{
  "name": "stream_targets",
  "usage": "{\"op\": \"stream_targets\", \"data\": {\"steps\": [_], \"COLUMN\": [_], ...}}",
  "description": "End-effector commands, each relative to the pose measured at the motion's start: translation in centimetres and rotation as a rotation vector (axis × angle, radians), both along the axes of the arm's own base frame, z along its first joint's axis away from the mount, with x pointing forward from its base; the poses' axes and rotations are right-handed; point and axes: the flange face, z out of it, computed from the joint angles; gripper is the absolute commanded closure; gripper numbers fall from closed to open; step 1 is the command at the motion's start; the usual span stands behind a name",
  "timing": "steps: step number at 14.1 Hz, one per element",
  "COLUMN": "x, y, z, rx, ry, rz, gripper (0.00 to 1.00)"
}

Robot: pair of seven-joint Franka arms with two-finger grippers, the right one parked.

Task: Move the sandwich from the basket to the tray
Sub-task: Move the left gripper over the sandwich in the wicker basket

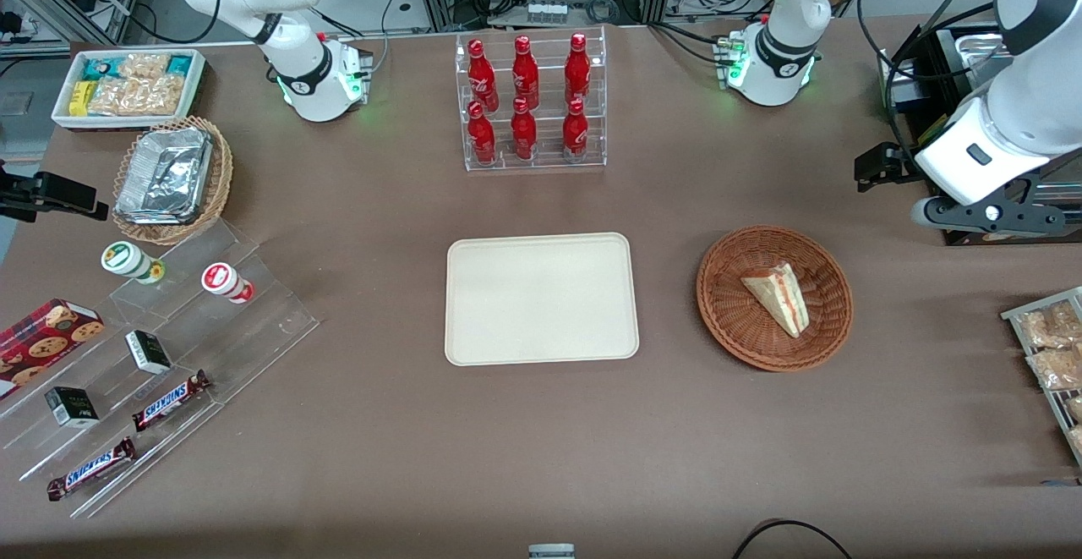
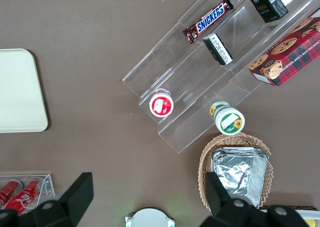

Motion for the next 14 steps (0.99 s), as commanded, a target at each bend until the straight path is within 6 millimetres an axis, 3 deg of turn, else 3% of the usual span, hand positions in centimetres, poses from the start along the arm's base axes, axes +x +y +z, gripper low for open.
{"op": "stream_targets", "data": {"steps": [1,3,5,9,14], "x": [0.6,1.0,2.0,2.9,1.7], "y": [-0.1,-0.2,-0.3,-0.5,-0.6], "z": [0.5,-0.1,-2.7,-8.8,-16.3], "rx": [-0.032,-0.037,-0.026,-0.012,-0.008], "ry": [-0.019,-0.026,0.015,0.009,-0.058], "rz": [0.025,0.028,0.078,0.14,0.172], "gripper": [0.0,0.0,0.0,0.0,0.0]}}
